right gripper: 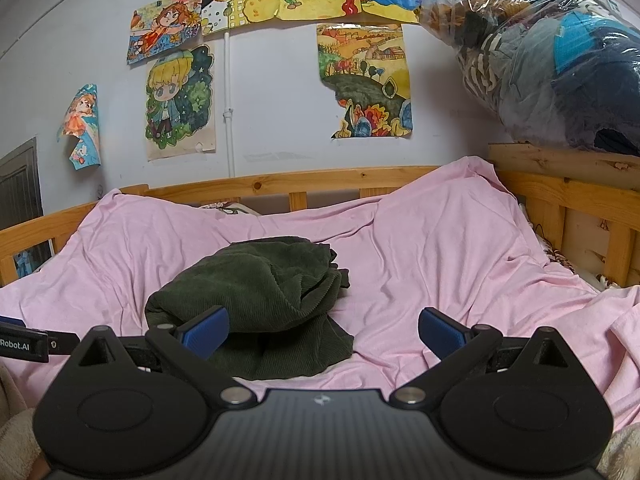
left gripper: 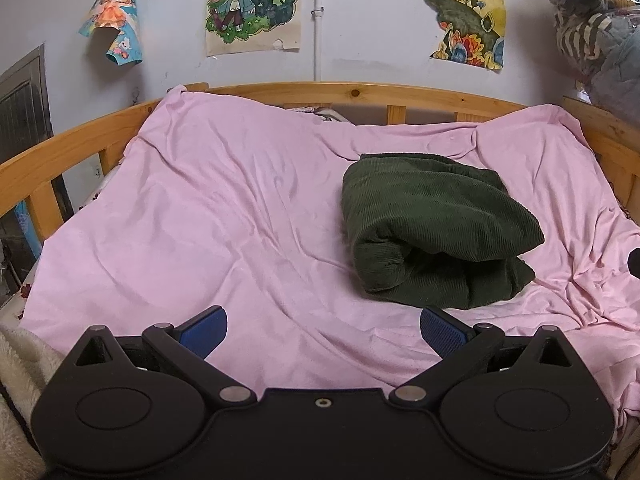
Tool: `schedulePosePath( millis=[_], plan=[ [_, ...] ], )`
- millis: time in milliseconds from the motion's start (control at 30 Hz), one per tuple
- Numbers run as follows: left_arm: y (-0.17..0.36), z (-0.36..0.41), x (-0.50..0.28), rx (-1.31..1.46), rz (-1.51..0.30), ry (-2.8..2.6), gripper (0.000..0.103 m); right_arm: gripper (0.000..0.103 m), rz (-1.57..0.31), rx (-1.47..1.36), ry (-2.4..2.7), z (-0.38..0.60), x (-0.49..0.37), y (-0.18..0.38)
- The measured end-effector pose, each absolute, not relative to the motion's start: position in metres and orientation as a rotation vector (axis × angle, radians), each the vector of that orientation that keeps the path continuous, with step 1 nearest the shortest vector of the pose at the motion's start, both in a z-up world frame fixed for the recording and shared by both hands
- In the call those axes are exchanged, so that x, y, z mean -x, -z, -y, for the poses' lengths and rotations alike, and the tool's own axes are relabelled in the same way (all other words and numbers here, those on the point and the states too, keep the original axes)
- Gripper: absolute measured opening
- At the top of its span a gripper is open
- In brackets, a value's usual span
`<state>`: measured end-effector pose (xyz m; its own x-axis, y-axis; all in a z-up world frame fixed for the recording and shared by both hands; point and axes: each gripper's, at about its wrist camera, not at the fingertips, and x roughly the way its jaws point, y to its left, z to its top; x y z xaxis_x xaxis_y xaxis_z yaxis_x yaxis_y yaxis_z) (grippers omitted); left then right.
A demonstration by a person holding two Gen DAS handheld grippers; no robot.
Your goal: Fold large clothes
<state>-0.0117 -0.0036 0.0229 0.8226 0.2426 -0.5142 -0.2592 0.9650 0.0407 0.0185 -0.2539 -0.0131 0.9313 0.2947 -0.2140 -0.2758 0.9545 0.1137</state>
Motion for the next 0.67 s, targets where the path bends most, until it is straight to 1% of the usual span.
schedulePosePath(
  millis=[667],
  plan=[
    [-0.0214, 0.0024, 0.0104, 0.026, -0.547, -0.266, 0.102, 0.103, -0.236, -0.082, -0.290, 0.2530, -0.0169, 0.0140]
  ],
)
